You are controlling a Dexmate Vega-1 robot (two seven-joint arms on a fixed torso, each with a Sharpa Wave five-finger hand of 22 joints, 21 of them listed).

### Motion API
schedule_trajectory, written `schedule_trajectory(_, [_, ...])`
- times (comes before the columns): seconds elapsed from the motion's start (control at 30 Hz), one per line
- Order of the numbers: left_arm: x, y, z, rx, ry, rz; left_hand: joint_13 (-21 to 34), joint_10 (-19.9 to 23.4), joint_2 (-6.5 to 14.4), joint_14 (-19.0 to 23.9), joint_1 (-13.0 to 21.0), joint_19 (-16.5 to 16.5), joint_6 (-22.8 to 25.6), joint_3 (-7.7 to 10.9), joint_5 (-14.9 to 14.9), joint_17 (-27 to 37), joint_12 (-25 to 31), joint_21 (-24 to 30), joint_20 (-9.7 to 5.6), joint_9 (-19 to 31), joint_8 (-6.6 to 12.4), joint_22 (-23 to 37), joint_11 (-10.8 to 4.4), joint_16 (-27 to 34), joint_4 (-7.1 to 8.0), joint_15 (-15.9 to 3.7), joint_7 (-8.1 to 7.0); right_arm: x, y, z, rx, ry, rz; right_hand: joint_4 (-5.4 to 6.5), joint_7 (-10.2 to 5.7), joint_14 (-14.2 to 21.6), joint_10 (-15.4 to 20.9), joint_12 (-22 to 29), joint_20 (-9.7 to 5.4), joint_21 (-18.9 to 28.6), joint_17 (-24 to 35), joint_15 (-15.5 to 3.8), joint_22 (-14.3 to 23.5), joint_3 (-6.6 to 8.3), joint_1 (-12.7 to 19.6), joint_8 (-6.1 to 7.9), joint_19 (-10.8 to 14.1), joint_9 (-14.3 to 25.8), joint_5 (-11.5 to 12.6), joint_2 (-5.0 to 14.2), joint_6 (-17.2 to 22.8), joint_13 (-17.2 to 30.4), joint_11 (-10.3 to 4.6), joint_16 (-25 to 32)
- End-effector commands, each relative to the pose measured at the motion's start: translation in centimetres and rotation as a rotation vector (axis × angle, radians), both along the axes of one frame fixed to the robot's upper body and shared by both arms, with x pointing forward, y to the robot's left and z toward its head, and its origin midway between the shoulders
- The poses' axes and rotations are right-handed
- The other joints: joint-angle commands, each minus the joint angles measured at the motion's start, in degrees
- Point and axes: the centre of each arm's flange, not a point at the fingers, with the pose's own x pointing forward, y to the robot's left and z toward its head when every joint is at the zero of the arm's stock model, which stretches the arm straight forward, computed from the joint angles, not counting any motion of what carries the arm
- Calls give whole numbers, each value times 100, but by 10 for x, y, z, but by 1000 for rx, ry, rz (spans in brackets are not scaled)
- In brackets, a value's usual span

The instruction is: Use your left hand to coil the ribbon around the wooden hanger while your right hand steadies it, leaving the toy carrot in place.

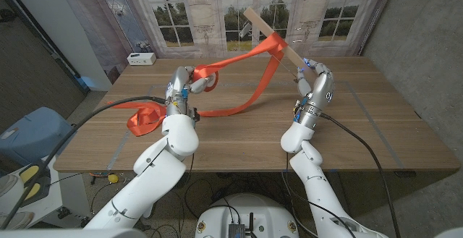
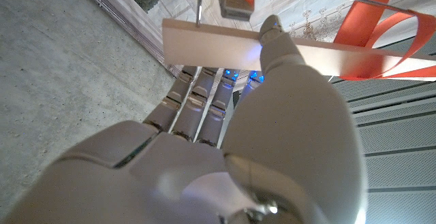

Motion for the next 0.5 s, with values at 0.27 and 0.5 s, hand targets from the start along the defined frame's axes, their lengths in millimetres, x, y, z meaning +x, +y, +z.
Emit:
schedule_trajectory(0.27, [30, 30, -16, -108, 107, 42, 1023, 905, 669, 530, 642, -30, 554, 189, 34, 25, 30, 68, 18, 22, 4, -2, -847, 17, 129, -726, -287, -16, 2, 2, 61, -127, 199, 14, 101, 66, 305, 19, 13, 61, 29, -737, 14, 13, 577, 42, -38, 127, 13, 654, 176, 33, -225, -45])
schedule_trajectory(0.5, [32, 42, -5, -130, 115, 62, 1027, 897, 672, 518, 649, -45, 548, 192, 34, 36, 22, 94, 21, 32, -2, -9, -840, 13, 127, -720, -273, -26, 8, 2, 9, -141, 219, 17, 83, 60, 303, 22, 17, 77, 38, -733, 12, 7, 571, 47, -50, 134, 7, 657, 169, 43, -242, -52])
